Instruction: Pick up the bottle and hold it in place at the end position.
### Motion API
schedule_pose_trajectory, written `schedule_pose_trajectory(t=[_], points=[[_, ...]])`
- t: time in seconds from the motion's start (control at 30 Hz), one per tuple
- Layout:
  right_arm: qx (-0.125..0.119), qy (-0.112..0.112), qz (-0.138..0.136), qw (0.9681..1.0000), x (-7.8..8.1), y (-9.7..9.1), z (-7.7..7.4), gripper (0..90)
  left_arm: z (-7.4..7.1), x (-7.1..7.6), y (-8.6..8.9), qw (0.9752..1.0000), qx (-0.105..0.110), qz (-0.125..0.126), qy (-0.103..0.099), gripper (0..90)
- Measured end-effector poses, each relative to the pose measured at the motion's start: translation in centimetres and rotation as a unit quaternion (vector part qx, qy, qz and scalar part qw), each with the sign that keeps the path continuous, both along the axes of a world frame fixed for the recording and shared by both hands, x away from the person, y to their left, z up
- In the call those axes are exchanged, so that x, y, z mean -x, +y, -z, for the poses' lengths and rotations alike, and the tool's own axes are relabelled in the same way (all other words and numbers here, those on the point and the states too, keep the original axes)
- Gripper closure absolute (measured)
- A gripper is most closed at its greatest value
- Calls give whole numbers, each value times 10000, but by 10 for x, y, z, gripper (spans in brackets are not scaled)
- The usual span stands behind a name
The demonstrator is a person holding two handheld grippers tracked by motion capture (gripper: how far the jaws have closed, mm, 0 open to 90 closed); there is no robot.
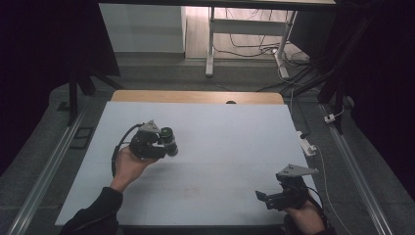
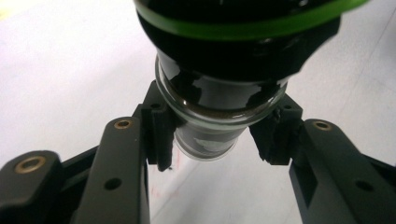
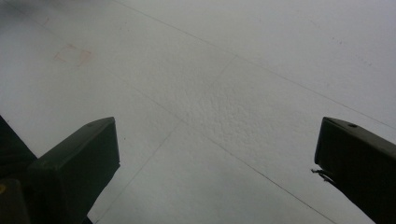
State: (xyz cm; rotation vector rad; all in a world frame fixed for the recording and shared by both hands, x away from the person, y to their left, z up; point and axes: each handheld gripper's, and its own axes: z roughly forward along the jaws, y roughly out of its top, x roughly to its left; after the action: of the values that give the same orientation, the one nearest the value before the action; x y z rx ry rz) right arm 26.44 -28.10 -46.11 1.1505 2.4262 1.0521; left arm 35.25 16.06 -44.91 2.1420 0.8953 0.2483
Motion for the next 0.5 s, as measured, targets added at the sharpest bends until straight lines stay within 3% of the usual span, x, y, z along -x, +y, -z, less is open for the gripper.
schedule_pose_trajectory(t=[0.2, 0.5], points=[[-4, 6, 3, 10000, 0, 0, 0, 0, 0, -14, -19, 10000, 14, 27, -2, 536], [-22, 21, 15, 10000, 0, 0, 0, 0, 4, -33, -52, 9998, -153, 151, -19, 537]])
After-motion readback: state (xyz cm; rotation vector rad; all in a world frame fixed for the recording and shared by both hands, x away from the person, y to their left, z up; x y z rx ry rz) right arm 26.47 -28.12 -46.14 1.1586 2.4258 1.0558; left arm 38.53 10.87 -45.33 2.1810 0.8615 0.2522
